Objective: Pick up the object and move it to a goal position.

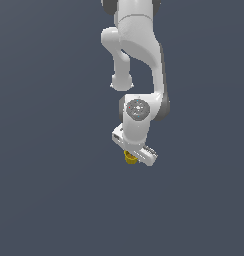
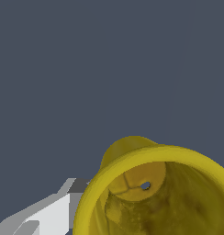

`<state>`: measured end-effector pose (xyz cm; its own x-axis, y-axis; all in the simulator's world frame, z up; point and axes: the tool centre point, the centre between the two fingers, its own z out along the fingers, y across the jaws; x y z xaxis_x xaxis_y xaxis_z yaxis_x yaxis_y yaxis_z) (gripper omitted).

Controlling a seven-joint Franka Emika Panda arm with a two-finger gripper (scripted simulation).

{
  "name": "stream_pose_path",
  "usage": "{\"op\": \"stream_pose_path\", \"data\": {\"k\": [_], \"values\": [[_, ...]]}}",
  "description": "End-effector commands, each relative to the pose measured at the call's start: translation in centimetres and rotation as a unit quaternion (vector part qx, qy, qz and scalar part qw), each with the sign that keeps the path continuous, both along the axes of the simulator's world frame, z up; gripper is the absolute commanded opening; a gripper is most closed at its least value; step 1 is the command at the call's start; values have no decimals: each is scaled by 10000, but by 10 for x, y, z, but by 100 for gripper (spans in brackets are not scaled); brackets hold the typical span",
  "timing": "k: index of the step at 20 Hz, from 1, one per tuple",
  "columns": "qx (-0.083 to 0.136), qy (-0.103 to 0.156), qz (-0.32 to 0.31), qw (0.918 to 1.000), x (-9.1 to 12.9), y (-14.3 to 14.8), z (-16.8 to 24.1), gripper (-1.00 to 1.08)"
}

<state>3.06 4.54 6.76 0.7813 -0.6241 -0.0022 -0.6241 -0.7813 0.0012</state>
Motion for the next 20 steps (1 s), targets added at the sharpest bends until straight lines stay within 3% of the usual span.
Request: {"op": "stream_pose_path", "data": {"k": [1, 13, 20], "values": [[0, -10, -5, 10000, -10, -18, 9, -100], [7, -11, -7, 10000, -67, -118, 59, -100], [7, -11, -7, 10000, -86, -157, 79, -100]]}}
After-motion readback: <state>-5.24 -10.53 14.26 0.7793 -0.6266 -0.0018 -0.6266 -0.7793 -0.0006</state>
